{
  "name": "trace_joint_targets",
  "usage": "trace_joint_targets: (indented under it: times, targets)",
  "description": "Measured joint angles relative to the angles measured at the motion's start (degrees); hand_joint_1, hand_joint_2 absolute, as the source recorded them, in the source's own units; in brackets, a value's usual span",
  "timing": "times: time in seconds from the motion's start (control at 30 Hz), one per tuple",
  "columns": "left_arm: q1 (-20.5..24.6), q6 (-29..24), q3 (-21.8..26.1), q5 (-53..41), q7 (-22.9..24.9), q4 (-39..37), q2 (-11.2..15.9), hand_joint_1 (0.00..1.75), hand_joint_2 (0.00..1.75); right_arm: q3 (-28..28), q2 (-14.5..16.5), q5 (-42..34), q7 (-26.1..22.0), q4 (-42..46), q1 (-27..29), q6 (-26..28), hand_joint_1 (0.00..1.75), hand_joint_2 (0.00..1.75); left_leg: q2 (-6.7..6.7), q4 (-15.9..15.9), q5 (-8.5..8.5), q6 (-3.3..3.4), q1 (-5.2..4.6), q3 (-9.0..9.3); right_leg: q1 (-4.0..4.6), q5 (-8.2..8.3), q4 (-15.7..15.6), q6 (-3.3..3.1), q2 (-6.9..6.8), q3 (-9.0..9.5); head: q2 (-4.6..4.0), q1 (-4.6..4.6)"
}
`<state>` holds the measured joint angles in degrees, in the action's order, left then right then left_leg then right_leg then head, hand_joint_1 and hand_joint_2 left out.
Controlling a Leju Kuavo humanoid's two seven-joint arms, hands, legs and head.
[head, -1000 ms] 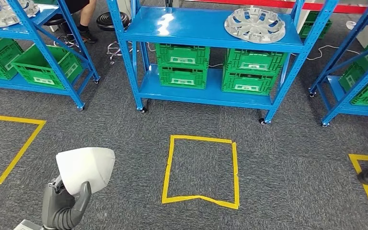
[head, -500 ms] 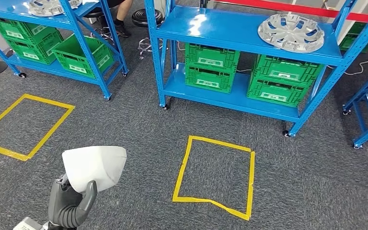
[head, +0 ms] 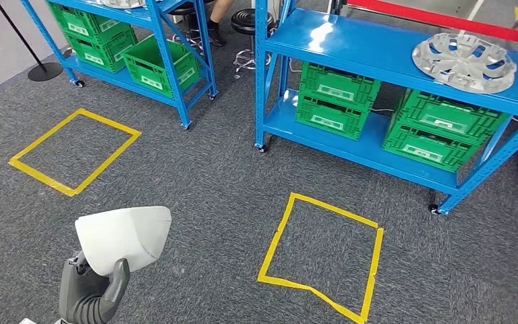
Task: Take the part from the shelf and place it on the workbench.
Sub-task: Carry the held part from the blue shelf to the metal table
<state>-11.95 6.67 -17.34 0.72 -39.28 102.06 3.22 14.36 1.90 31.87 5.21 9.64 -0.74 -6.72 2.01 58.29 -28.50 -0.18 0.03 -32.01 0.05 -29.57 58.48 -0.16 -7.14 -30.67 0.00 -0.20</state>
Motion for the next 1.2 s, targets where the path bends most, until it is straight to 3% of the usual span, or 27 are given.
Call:
trace_joint_targets:
  times: [0.07,0.13,0.2,0.23,0.27,0.3,0.37,0.43,0.5,0.57,0.63,0.7,0.73,0.77,0.8,0.83,0.9,0.93,1.0,1.03,1.1,1.13,1.2]
  targets:
    - [0.23,0.35,-0.11,0.68,0.07,-0.24,0.16,1.75,1.75,0.06,0.04,-0.76,-0.06,0.00,-0.12,0.39,0.00,0.00,-1.13,-0.41,0.47,0.69,0.27,0.20,-0.23,-1.57,2.02,0.72,2.08,-0.63,0.00,0.08]
    - [0.66,1.06,-0.63,1.06,0.23,-0.65,0.13,1.75,1.75,0.38,0.15,-1.94,-0.07,0.00,0.03,0.95,0.00,0.00,-2.27,-0.52,0.76,1.07,0.44,0.08,-0.43,-5.25,8.54,1.14,5.43,-3.51,0.00,0.23]
    - [1.09,1.89,-1.47,1.09,0.69,-1.41,0.03,1.75,1.75,0.86,0.38,-2.71,0.38,0.00,0.25,1.32,0.00,0.00,-3.61,-0.40,0.85,1.18,0.41,-0.20,-0.47,-7.81,15.32,1.26,6.68,-6.80,0.00,0.28]
    - [1.29,2.22,-1.86,1.05,1.00,-1.83,-0.03,1.75,1.75,1.05,0.51,-2.68,0.75,0.00,0.32,1.35,0.00,0.00,-4.30,-0.28,0.87,1.18,0.40,-0.27,-0.47,-7.51,16.19,1.23,6.85,-7.31,0.00,0.28]
    - [1.54,2.44,-2.19,0.93,1.28,-2.25,-0.12,1.75,1.75,1.18,0.63,-2.29,1.21,0.00,0.34,1.22,0.00,0.00,-5.04,-0.15,0.89,1.13,0.40,-0.30,-0.49,-6.06,14.65,1.15,7.00,-6.68,0.00,0.29]
    - [1.83,2.52,-2.41,0.79,1.51,-2.60,-0.22,1.75,1.75,1.22,0.69,-1.63,1.67,0.00,0.31,0.91,0.00,0.00,-5.76,0.00,0.89,1.02,0.42,-0.30,-0.53,-3.87,11.09,1.02,7.43,-5.06,0.00,0.29]
    - [2.43,2.24,-2.56,0.72,1.78,-3.04,-0.36,1.75,1.75,1.10,0.78,-0.13,2.37,0.00,0.21,0.11,0.00,0.00,-7.06,0.33,0.90,0.52,0.39,-0.50,-0.65,-0.75,3.48,0.71,9.65,-1.60,0.00,0.27]
    - [2.73,1.61,-2.36,1.35,1.77,-3.14,-0.36,1.75,1.75,0.78,0.85,0.72,2.54,0.00,0.08,-0.31,0.00,0.00,-8.07,0.44,1.08,-0.23,0.37,-0.94,-0.54,-0.14,0.51,0.34,10.84,-0.44,0.00,0.24]
    - [2.41,0.72,-1.86,2.06,1.63,-2.93,-0.26,1.75,1.75,0.48,0.91,0.85,2.55,0.00,-0.16,-0.36,0.00,0.00,-8.93,0.27,1.36,-1.04,0.50,-1.35,-0.44,0.16,0.25,-0.30,9.68,-0.45,0.00,0.24]
    - [1.59,-0.66,-1.09,2.24,1.49,-2.34,0.01,1.75,1.75,0.38,0.93,0.61,2.63,0.00,-0.32,-0.41,0.00,0.00,-7.24,1.83,0.30,-1.65,0.45,-2.31,-0.57,0.44,-0.16,-1.19,8.36,-0.25,0.00,0.10]
    - [0.61,-2.12,-0.38,2.11,1.39,-1.51,0.39,1.75,1.75,0.34,0.98,0.78,2.89,0.00,-0.34,-0.73,0.00,0.00,-4.04,7.68,-3.14,-2.09,0.34,-5.10,-0.56,0.46,-0.36,-1.79,6.92,-0.16,0.00,-0.10]
    - [-0.47,-3.01,0.18,2.00,1.38,-0.80,0.62,1.75,1.75,0.13,1.04,1.64,3.20,0.00,-0.30,-1.32,0.00,0.00,-2.79,14.84,-6.28,-2.48,0.43,-8.47,-0.45,0.36,-0.34,-2.00,5.34,-0.18,0.00,-0.15]
    - [-0.96,-3.20,0.45,1.99,1.39,-0.52,0.73,1.75,1.75,-0.05,1.08,2.13,3.19,0.00,-0.31,-1.54,0.00,0.00,-2.61,16.38,-6.46,-2.60,0.48,-9.15,-0.43,0.32,-0.33,-2.01,4.53,-0.18,0.00,-0.15]
    - [-1.31,-3.29,0.66,1.97,1.39,-0.23,0.84,1.75,1.75,-0.22,1.13,2.48,3.03,0.00,-0.33,-1.64,0.00,0.00,-2.41,15.76,-5.61,-2.66,0.52,-8.73,-0.43,0.27,-0.32,-1.97,3.75,-0.14,0.00,-0.16]
    - [-1.51,-3.33,0.79,1.87,1.39,0.06,0.99,1.75,1.75,-0.35,1.20,2.59,2.73,0.00,-0.36,-1.58,0.00,0.00,-2.04,12.94,-3.94,-2.67,0.56,-7.15,-0.44,0.21,-0.31,-1.88,3.01,-0.06,0.00,-0.17]
    - [-1.62,-3.32,0.89,1.71,1.38,0.47,1.16,1.75,1.75,-0.42,1.27,2.47,2.32,0.00,-0.41,-1.35,0.00,0.00,-1.18,8.86,-2.03,-2.62,0.58,-4.84,-0.43,0.11,-0.29,-1.73,2.33,0.09,0.00,-0.17]
    - [-1.76,-3.30,1.00,1.08,1.32,1.32,1.42,1.75,1.75,-0.43,1.37,1.97,1.45,0.00,-0.50,-0.81,0.00,0.00,0.71,2.15,0.18,-1.97,0.41,-1.12,-0.13,-0.24,-0.15,-1.17,1.24,0.37,0.00,-0.13]
    - [-1.90,-3.27,1.12,0.61,1.27,1.81,1.54,1.75,1.75,-0.43,1.39,1.93,1.05,0.00,-0.58,-0.61,0.00,0.00,1.18,0.70,0.45,-1.52,0.31,-0.40,0.03,-0.37,-0.09,-0.84,0.80,0.48,0.00,-0.05]
    - [-2.19,-3.35,1.52,-0.72,1.27,2.64,1.74,1.75,1.75,-0.57,1.43,2.76,0.55,0.01,-0.81,-0.48,0.00,0.00,0.31,0.35,0.53,-0.58,0.18,-0.54,0.14,-0.48,-0.11,-0.17,-0.12,0.60,0.00,0.08]
    - [-2.27,-3.46,1.73,-1.41,1.29,2.99,1.81,1.75,1.75,-0.79,1.43,3.42,0.45,0.01,-0.96,-0.48,0.00,0.00,-0.26,0.24,0.66,-0.22,0.24,-0.61,0.02,-0.74,0.16,0.19,0.28,0.56,0.00,0.08]
    - [-2.26,-3.84,2.00,-2.67,1.21,3.68,1.79,1.75,1.75,-1.32,1.49,4.31,0.04,0.02,-1.22,-0.53,0.00,0.00,-1.34,-0.05,1.05,0.49,0.49,-0.55,-0.24,-2.81,3.18,0.80,3.02,-0.72,0.00,0.19]
    - [-2.26,-3.95,2.11,-3.16,1.05,4.03,1.68,1.75,1.75,-1.49,1.55,4.32,-0.31,0.02,-1.32,-0.56,0.00,0.00,-1.85,-0.10,1.17,0.70,0.57,-0.68,-0.36,-4.56,6.38,0.97,4.89,-2.15,0.00,0.27]
    - [-2.25,-3.85,2.44,-4.07,0.78,4.70,1.42,1.75,1.75,-1.56,1.69,3.84,-1.04,0.02,-1.46,-0.50,0.00,0.00,-3.07,-0.01,1.32,0.91,0.53,-0.94,-0.37,-7.70,13.88,1.04,6.55,-5.75,0.00,0.35]
